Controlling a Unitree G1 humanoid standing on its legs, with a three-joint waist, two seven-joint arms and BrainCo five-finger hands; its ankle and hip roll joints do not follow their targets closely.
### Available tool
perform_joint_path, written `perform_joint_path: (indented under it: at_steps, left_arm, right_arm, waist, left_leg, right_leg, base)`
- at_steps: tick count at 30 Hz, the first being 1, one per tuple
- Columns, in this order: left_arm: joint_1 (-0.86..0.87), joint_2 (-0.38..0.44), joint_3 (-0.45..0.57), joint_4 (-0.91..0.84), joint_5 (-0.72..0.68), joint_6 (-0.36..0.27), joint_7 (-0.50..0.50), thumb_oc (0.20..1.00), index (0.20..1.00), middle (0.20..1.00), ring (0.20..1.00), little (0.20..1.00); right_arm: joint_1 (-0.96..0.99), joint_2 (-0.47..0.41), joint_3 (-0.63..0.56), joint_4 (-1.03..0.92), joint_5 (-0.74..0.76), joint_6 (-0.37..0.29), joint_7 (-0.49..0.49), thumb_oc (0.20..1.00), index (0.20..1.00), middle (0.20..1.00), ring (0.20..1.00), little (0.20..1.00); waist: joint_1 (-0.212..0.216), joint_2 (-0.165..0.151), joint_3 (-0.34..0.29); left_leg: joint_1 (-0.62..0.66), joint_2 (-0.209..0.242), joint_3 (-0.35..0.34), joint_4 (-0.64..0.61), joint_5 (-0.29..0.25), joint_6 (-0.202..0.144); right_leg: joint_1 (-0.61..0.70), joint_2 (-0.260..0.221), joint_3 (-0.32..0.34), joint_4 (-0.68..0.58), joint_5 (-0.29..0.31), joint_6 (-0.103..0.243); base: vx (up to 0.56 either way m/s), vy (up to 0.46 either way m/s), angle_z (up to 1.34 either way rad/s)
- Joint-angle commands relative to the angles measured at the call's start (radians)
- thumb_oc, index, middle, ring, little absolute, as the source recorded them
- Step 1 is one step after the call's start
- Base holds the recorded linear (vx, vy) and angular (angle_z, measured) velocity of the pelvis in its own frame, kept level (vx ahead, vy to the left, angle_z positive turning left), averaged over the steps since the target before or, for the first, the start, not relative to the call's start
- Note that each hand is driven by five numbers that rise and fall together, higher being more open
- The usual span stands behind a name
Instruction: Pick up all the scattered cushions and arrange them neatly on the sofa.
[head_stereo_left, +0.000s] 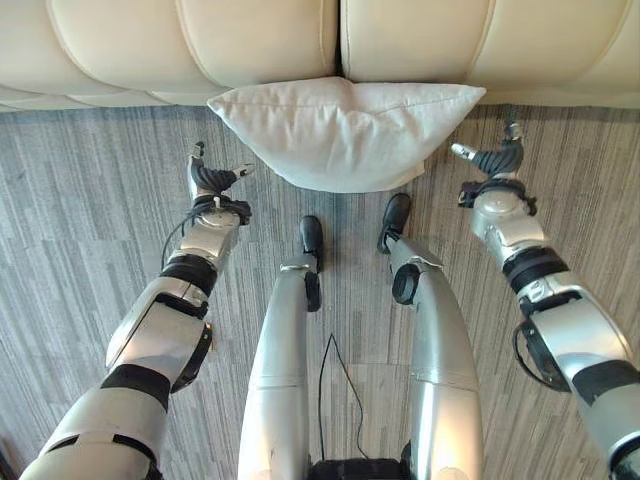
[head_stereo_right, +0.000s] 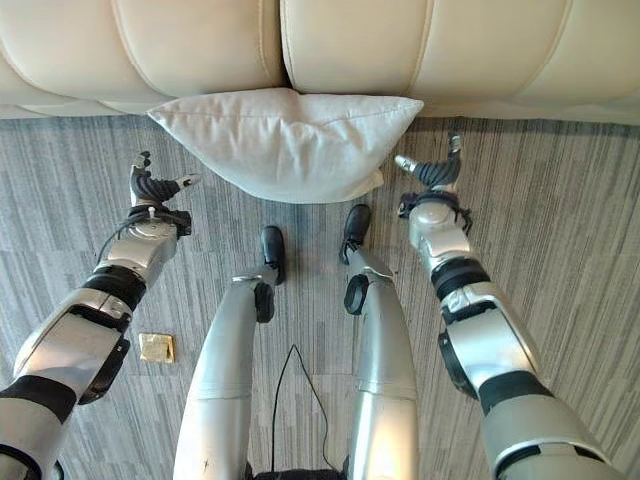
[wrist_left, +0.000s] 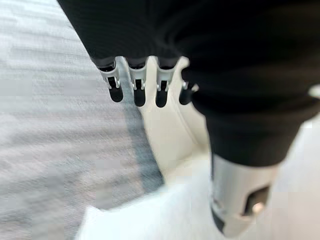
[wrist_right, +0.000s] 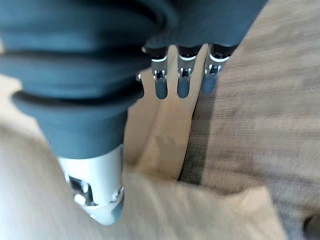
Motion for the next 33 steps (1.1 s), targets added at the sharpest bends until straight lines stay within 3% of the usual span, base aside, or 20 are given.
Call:
perform_joint_path:
  at_steps: [1,5,8,9,10,11,12,16,21,28,33]
  left_arm:
    - [-0.007,-0.05,-0.013,-0.044,0.006,-0.067,0.05,1.0,1.0,1.0,1.0,1.0]
    - [-0.093,-0.107,-0.059,-0.129,-0.026,-0.125,0.038,1.0,1.0,1.0,1.0,1.0]
    - [-0.112,-0.168,-0.041,-0.172,-0.124,-0.178,0.029,1.0,1.0,1.0,1.0,1.0]
    - [-0.115,-0.178,-0.037,-0.189,-0.147,-0.187,0.019,0.959,0.959,0.959,0.959,0.959]
    - [-0.103,-0.208,-0.016,-0.23,-0.216,-0.211,-0.003,0.536,0.536,0.536,0.536,0.536]
    - [-0.102,-0.207,-0.016,-0.23,-0.218,-0.211,-0.005,0.413,0.413,0.413,0.413,0.413]
    - [-0.092,-0.218,-0.009,-0.251,-0.256,-0.228,-0.025,0.2,0.2,0.2,0.2,0.2]
    - [-0.058,-0.294,0.011,-0.308,-0.394,-0.271,-0.087,0.2,0.2,0.2,0.2,0.2]
    - [-0.032,-0.366,0.023,-0.331,-0.436,-0.284,-0.109,0.2,0.2,0.2,0.2,0.2]
    - [0.132,-0.36,0.035,-0.492,-0.27,-0.248,-0.099,0.2,0.2,0.2,0.2,0.2]
    - [0.271,-0.336,0.047,-0.585,-0.173,-0.212,-0.098,0.2,0.2,0.2,0.2,0.2]
  right_arm:
    - [-0.01,0.064,0.015,-0.06,0.061,-0.113,0.0,1.0,1.0,1.0,1.0,1.0]
    - [-0.119,0.098,0.045,-0.05,0.097,-0.162,0.022,1.0,1.0,1.0,1.0,1.0]
    - [-0.16,0.12,0.045,-0.054,0.118,-0.192,0.021,1.0,1.0,1.0,1.0,1.0]
    - [-0.173,0.128,0.042,-0.056,0.128,-0.194,0.025,1.0,1.0,1.0,1.0,1.0]
    - [-0.18,0.143,0.032,-0.065,0.137,-0.208,0.03,0.2,0.2,0.2,0.2,0.2]
    - [-0.179,0.143,0.032,-0.065,0.137,-0.208,0.03,0.2,0.2,0.2,0.2,0.2]
    - [-0.178,0.161,0.022,-0.087,0.159,-0.228,0.033,0.2,0.2,0.2,0.2,0.2]
    - [-0.151,0.202,-0.026,-0.114,0.195,-0.253,0.062,0.2,0.2,0.2,0.2,0.2]
    - [-0.119,0.224,-0.055,-0.125,0.202,-0.266,0.088,0.2,0.2,0.2,0.2,0.2]
    - [0.084,0.22,-0.109,-0.328,0.122,-0.277,0.098,0.2,0.2,0.2,0.2,0.2]
    - [0.242,0.219,-0.099,-0.431,0.074,-0.25,0.136,0.2,0.2,0.2,0.2,0.2]
  waist:
    - [0.009,0.011,-0.066]
    - [0.012,0.017,-0.07]
    - [0.021,0.016,-0.075]
    - [0.022,0.016,-0.085]
    - [0.025,0.013,-0.102]
    - [0.026,0.013,-0.106]
    - [0.029,0.011,-0.11]
    - [0.023,0.004,-0.172]
    - [0.017,-0.002,-0.22]
    - [0.025,0.01,-0.258]
    - [0.033,0.011,-0.25]
  left_leg:
    - [-0.045,-0.023,-0.01,-0.052,0.027,-0.041]
    - [-0.171,-0.037,-0.012,0.034,0.024,-0.044]
    - [-0.179,-0.04,-0.015,0.036,0.015,-0.053]
    - [-0.194,-0.043,-0.013,0.045,0.013,-0.054]
    - [-0.209,-0.045,-0.011,0.047,0.012,-0.055]
    - [-0.212,-0.045,-0.011,0.047,0.012,-0.055]
    - [-0.207,-0.045,-0.012,0.038,0.01,-0.056]
    - [-0.216,-0.053,-0.014,0.008,0.029,-0.062]
    - [-0.196,-0.058,-0.013,-0.061,0.055,-0.07]
    - [0.089,-0.054,-0.028,-0.4,0.153,-0.087]
    - [0.289,-0.043,-0.041,-0.552,0.187,-0.088]
  right_leg:
    - [-0.016,-0.001,0.097,0.171,-0.231,0.09]
    - [-0.14,-0.011,0.115,0.254,-0.242,0.085]
    - [-0.152,-0.009,0.123,0.258,-0.25,0.088]
    - [-0.169,-0.009,0.125,0.266,-0.251,0.089]
    - [-0.189,-0.003,0.127,0.268,-0.25,0.09]
    - [-0.192,-0.002,0.127,0.267,-0.249,0.09]
    - [-0.188,0.003,0.128,0.255,-0.247,0.092]
    - [-0.202,0.019,0.129,0.228,-0.235,0.098]
    - [-0.191,0.024,0.124,0.179,-0.209,0.109]
    - [0.085,0.046,0.081,-0.107,-0.114,0.14]
    - [0.281,0.056,0.065,-0.265,-0.074,0.15]
  base:
    - [0.11,-0.014,0.03]
    - [0.08,-0.004,0.04]
    - [0.05,-0.02,0.01]
    - [0.05,-0.013,0.06]
    - [0.05,-0.015,0.05]
    - [0.04,-0.015,0.03]
    - [0.03,-0.016,-0.02]
    - [0.01,-0.008,0.0]
    - [-0.01,-0.001,0.01]
    - [-0.11,0.037,-0.02]
    - [-0.08,0.053,-0.01]
